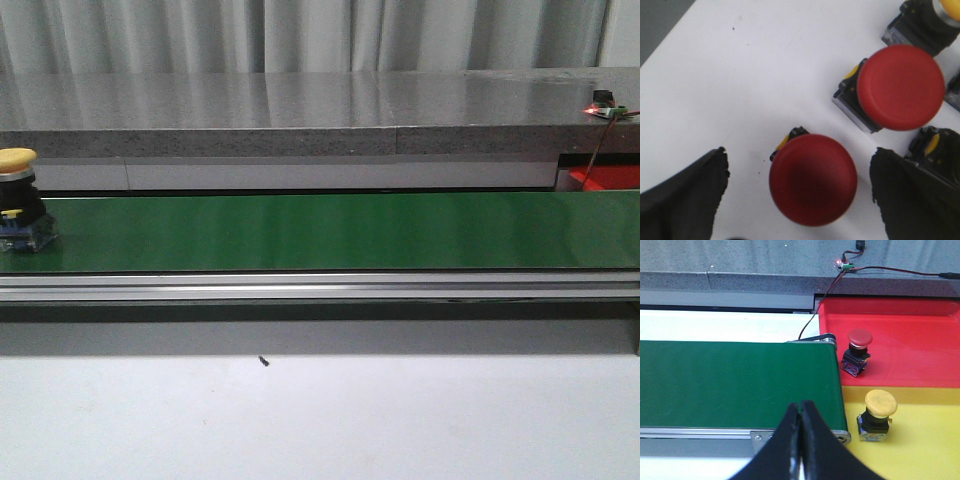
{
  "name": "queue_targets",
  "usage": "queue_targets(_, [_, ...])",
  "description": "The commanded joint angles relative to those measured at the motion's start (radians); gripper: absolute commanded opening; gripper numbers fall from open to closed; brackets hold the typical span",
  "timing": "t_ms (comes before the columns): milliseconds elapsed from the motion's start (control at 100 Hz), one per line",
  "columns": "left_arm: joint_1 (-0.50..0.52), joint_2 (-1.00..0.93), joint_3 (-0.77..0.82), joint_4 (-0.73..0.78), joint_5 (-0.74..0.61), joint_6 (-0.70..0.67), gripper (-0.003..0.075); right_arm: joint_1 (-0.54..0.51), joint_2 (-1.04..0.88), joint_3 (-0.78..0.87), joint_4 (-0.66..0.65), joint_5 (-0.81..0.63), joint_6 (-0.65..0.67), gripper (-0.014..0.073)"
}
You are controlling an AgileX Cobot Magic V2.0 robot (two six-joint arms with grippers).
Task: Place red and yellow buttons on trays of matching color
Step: 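Grasp a red push-button with the left gripper and carry it over the belt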
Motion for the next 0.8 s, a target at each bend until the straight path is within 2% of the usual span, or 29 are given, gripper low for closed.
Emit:
queue_targets(0, [0.003,-0.038,-0.033,-0.006,-0.064,-0.008,0.0491,0.003,0.001,-0.029,0.007,-0.067,-0.010,-0.0068])
queue_targets(180, [0.003,-0.032,-0.033,-0.006,-0.081,-0.008,0.0276,0.003,0.001,-0.029,0.007,-0.067,-0.010,-0.0068])
queue_targets(320, [0.003,-0.032,-0.033,-0.004,-0.081,-0.004,0.0165,0.003,0.001,-0.029,0.007,-0.067,-0.010,-0.0068])
queue_targets(520, [0.003,-0.073,-0.033,-0.002,-0.042,-0.003,0.0151,0.003,0.001,-0.029,0.007,-0.067,-0.010,-0.0068])
queue_targets(790, [-0.002,-0.233,-0.033,0.006,0.011,-0.003,0.0151,0.003,0.001,-0.029,0.007,-0.067,-0.010,-0.0068])
